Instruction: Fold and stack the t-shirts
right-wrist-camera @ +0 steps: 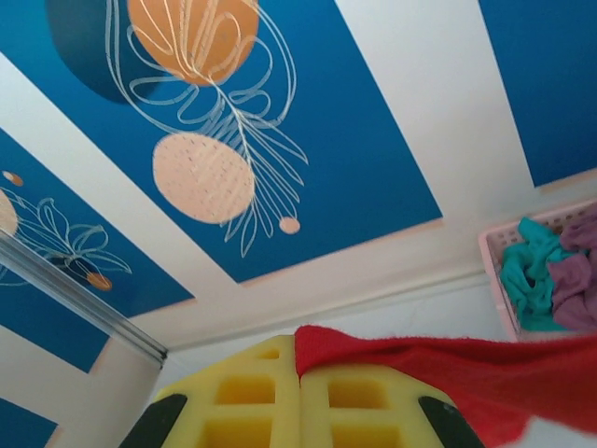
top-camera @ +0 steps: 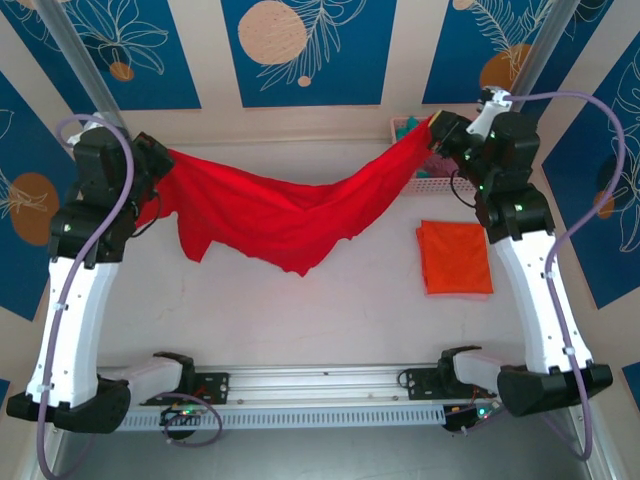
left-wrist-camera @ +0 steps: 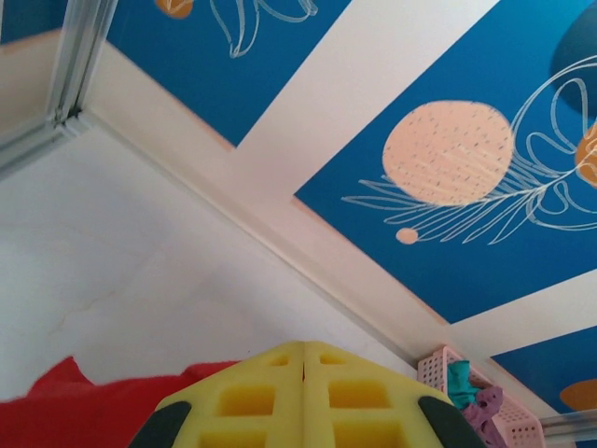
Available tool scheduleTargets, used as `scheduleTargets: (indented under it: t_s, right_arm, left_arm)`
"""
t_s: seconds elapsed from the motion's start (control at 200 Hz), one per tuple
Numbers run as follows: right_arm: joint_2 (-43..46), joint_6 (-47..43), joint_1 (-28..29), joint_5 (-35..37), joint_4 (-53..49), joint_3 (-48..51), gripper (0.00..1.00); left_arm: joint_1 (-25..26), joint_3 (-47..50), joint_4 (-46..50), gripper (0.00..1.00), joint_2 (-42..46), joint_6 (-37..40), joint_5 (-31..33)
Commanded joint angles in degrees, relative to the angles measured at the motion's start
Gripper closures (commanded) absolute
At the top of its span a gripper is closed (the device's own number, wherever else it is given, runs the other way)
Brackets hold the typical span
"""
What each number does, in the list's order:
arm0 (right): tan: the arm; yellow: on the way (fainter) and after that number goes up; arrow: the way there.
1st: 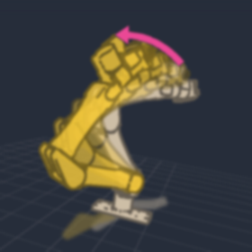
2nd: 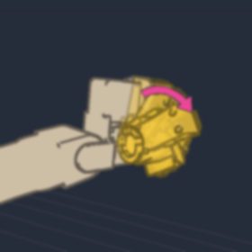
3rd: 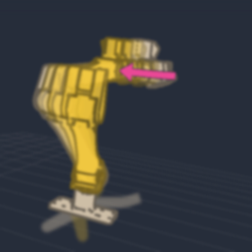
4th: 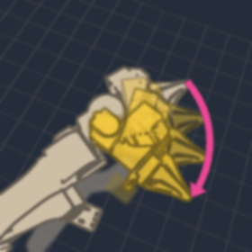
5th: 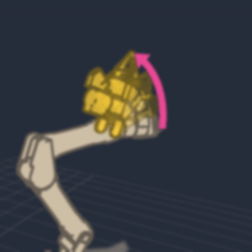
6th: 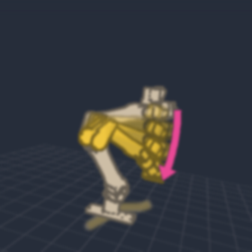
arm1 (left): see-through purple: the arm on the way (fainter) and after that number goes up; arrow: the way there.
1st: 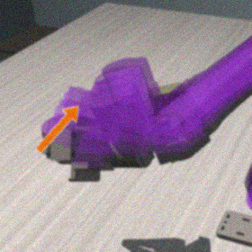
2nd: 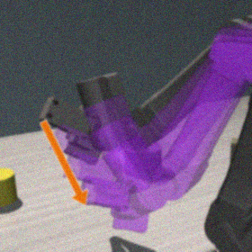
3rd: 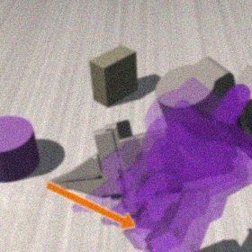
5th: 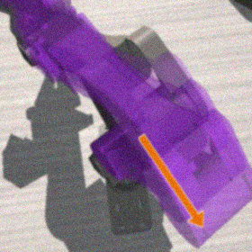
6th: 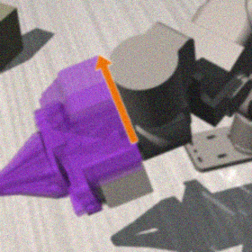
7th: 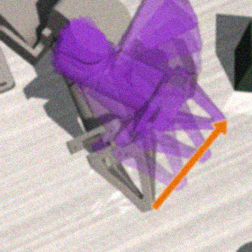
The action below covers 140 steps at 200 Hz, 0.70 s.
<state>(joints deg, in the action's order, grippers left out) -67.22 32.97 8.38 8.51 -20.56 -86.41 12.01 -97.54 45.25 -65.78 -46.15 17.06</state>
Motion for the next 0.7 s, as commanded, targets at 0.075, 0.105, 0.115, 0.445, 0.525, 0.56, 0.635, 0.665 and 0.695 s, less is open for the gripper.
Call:
scheduleTargets:
  t_s: [0.075, 0.105, 0.115, 0.445, 0.525, 0.56, 0.635, 0.665, 0.695]
  right_arm:
    - [1.1, -0.3, 0.4, 1.5, 1.2, -3.1, 1.00]
    - [0.8, -0.4, 0.4, 1.3, 1.1, -3.7, 1.00]
    - [0.8, -0.5, 0.5, 1.2, 1.1, -3.9, 1.00]
    - [-9.3, -2.3, 2.1, -4.5, 2.7, -9.5, 1.00]
    - [-14.2, -3.9, 3.2, -5.8, 4.0, -12.5, 1.00]
    - [-16.5, -4.2, 3.4, -6.6, 4.1, -13.8, 1.00]
    - [-21.4, -4.2, 3.7, -8.8, 4.1, -16.1, 1.00]
    - [-23.3, -4.1, 3.7, -9.3, 4.1, -16.7, 1.00]
    - [-24.8, -3.8, 3.9, -9.8, 3.9, -17.2, 1.00]
  left_arm:
    - [-0.9, -6.7, 1.7, 1.00, 0.2, 5.4, 3.1]
    - [-0.9, -7.7, 1.7, 1.00, 0.0, 5.8, 3.2]
    - [-0.9, -8.0, 1.6, 1.00, -0.2, 5.9, 3.1]
    - [-1.4, -6.7, 1.0, 1.00, -3.6, 6.4, 0.1]
    - [-2.2, -6.6, 1.1, 1.00, -4.5, 6.4, -0.8]
    - [-2.5, -6.3, 1.3, 1.00, -4.7, 6.5, -1.2]
    - [-2.9, -3.6, 0.9, 1.00, -4.7, 6.9, -2.5]
    - [-2.9, -2.1, 1.0, 1.00, -4.6, 6.7, -3.1]
    - [-2.9, -0.2, 1.0, 0.90, -4.6, 6.2, -4.0]
